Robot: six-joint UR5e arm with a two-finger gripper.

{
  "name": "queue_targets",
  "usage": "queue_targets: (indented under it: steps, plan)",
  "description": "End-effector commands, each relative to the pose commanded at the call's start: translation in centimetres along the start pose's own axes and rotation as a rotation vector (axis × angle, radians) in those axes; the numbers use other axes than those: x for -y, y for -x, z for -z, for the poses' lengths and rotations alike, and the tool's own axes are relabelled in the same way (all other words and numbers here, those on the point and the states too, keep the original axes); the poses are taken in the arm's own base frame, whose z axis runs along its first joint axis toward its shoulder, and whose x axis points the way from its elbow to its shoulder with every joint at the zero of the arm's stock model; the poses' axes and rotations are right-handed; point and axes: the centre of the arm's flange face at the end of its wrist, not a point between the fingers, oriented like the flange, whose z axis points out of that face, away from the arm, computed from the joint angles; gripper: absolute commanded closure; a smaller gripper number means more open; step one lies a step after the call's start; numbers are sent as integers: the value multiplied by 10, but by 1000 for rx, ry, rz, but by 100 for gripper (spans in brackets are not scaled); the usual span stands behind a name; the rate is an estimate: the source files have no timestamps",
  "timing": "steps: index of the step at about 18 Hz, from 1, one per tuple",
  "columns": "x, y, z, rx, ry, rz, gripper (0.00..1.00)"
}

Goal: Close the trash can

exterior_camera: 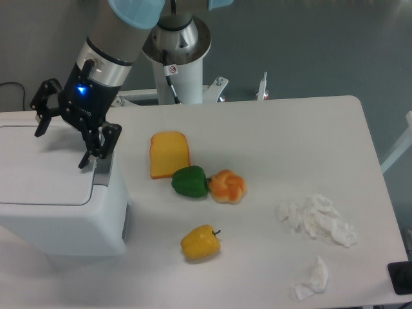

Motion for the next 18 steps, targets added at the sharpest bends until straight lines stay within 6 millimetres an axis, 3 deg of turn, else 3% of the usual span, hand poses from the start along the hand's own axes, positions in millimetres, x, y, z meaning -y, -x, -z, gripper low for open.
queue_targets:
  steps: [18]
  plan:
    - [-2,3,-3,-3,6,-12,0]
